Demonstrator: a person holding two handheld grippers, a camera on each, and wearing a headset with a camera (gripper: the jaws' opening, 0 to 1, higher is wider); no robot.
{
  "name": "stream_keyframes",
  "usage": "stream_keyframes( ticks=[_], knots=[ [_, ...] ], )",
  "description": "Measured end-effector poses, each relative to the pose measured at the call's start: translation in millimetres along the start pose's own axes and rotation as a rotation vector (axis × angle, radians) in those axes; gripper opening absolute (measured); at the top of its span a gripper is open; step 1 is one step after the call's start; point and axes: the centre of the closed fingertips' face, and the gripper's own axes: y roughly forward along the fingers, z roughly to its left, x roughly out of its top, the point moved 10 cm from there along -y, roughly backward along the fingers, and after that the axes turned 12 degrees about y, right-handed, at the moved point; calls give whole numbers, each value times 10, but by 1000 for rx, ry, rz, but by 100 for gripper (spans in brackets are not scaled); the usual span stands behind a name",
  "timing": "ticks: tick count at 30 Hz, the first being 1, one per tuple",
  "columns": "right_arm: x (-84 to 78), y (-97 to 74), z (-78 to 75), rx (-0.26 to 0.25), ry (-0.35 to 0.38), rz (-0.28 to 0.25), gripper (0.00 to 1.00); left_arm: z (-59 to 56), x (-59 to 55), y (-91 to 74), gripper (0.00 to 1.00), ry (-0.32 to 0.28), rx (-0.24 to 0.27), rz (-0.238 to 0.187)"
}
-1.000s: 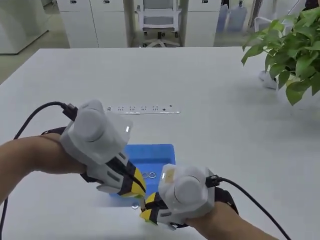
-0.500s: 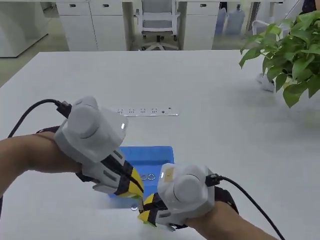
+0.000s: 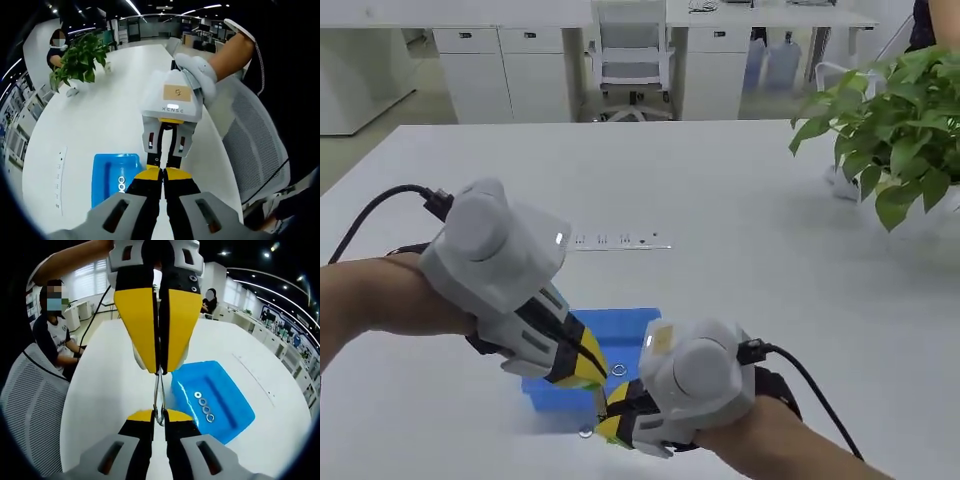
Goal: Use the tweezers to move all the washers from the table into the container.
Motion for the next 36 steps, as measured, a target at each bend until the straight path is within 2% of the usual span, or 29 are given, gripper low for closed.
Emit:
stream_keyframes(
  ticks=[10,19,36],
  knots=[
    [173,-93,-121,-20,-43,4,9,123,96,-112,5,20,37,-7],
    [303,-133,-288,-25,-60,-2,9,281,104,-207,5,33,66,-6],
    [254,-102,-622,-47,-57,-1,9,567,16,-86,5,48,85,-10]
  ],
)
